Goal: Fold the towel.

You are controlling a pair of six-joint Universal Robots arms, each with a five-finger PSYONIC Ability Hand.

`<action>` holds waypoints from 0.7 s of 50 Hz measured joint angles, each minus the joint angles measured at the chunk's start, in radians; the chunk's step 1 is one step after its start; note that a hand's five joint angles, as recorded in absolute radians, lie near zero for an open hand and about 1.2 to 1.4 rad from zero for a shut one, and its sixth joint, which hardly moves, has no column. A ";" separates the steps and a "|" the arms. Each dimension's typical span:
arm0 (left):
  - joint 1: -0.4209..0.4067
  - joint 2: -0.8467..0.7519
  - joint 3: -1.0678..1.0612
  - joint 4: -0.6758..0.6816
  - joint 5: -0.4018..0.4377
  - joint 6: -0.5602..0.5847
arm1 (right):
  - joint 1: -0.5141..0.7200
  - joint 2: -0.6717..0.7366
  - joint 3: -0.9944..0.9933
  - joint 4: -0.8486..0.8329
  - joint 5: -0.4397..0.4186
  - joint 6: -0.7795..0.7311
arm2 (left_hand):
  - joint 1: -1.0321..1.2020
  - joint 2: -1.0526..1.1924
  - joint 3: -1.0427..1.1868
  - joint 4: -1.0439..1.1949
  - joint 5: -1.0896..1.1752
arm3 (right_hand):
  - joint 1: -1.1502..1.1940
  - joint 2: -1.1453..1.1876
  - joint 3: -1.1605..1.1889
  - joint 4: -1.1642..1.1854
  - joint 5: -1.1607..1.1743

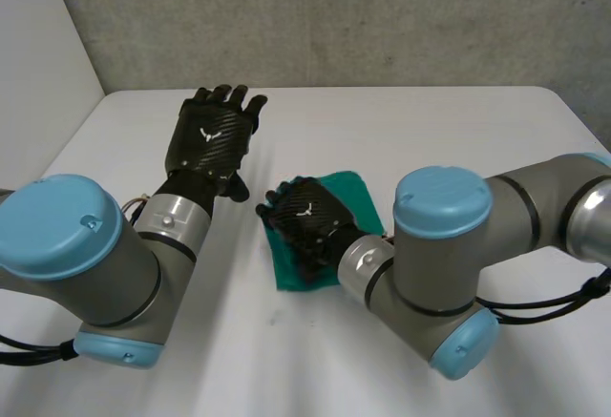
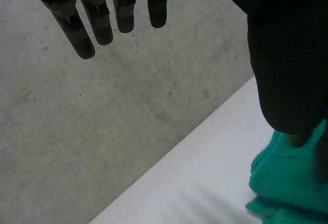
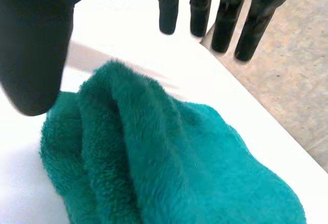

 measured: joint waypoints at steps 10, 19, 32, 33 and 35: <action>-0.065 -0.069 0.122 -0.043 -0.007 -0.134 | -0.139 -0.062 -0.014 0.011 0.117 0.201 | 0.000 0.000 0.000 0.000 0.000 | -0.110 -0.151 -0.166 -0.150 -0.143; -0.126 -0.311 0.371 -0.341 -0.005 -0.335 | -0.257 0.001 -0.061 0.156 0.051 0.332 | 0.000 0.000 0.000 0.000 0.000 | -0.110 -0.151 -0.166 -0.150 -0.143; -0.106 -0.445 0.440 -0.495 -0.065 -0.349 | -0.254 0.095 -0.108 0.215 0.032 0.320 | 0.003 0.006 0.002 0.004 0.003 | -0.110 -0.151 -0.166 -0.150 -0.143; -0.097 -0.443 0.433 -0.508 -0.076 -0.328 | -0.253 0.091 -0.108 0.215 0.031 0.318 | 0.003 0.006 0.002 0.004 0.003 | -0.110 -0.151 -0.166 -0.150 -0.143; -0.085 -0.434 0.420 -0.528 -0.088 -0.290 | -0.251 0.086 -0.109 0.216 0.031 0.316 | 0.003 0.006 0.002 0.004 0.003 | -0.110 -0.151 -0.166 -0.150 -0.143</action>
